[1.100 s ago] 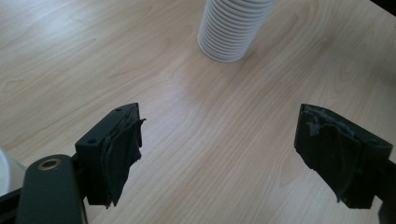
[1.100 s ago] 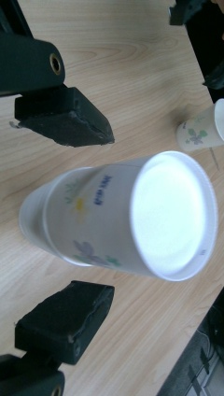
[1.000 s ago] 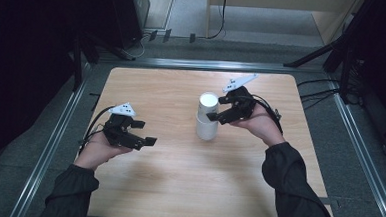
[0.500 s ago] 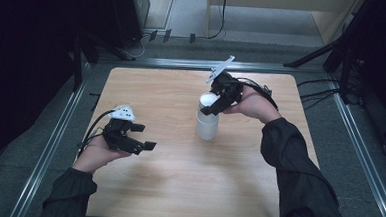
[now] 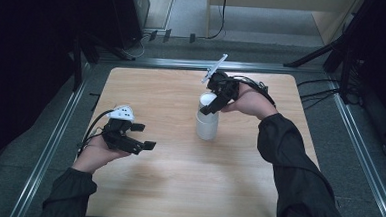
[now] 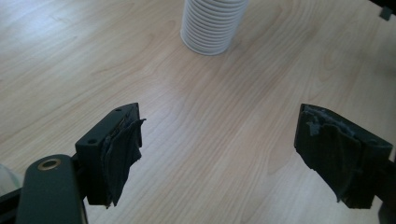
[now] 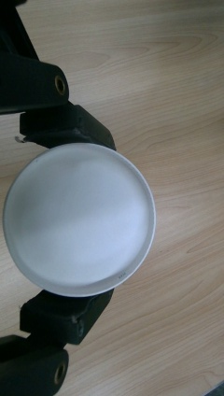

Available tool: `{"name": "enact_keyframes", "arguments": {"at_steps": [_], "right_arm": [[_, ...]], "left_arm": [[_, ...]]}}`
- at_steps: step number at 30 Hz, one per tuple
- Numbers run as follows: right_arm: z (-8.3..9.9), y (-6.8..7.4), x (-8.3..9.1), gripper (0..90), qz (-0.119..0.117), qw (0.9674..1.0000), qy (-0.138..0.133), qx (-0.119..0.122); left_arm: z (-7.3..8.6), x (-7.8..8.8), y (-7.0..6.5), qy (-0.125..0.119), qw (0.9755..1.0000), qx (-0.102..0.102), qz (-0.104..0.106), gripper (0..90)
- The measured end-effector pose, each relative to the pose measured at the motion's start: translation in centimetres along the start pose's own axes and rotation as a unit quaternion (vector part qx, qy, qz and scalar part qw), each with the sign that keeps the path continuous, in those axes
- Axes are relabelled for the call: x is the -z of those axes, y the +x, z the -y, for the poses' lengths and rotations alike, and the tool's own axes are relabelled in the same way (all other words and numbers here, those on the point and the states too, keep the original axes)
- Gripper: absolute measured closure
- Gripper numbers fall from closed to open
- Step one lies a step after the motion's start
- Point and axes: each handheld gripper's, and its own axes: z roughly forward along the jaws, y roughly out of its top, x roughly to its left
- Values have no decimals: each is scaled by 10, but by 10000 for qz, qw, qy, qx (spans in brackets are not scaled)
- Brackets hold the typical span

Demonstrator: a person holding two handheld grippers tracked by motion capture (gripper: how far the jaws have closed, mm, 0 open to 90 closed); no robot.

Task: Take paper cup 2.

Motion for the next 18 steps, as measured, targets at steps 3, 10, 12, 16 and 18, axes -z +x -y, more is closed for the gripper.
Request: {"name": "enact_keyframes", "arguments": {"at_steps": [3,10,12,16,18], "right_arm": [[-1,0,1,321,4,10000,22,6],[-3,2,5,329,34,9999,129,-17],[-3,2,5,331,53,9999,122,-29],[-4,1,6,332,38,9998,163,-58],[-4,1,8,333,34,9999,149,-56]], "left_arm": [[0,-1,-1,43,10000,-16,16,153],[0,1,1,-18,10000,27,-39,158],[1,2,2,-23,10000,41,-36,159],[0,1,2,-27,10000,32,-25,159],[0,1,2,-14,10000,5,-23,159]]}}
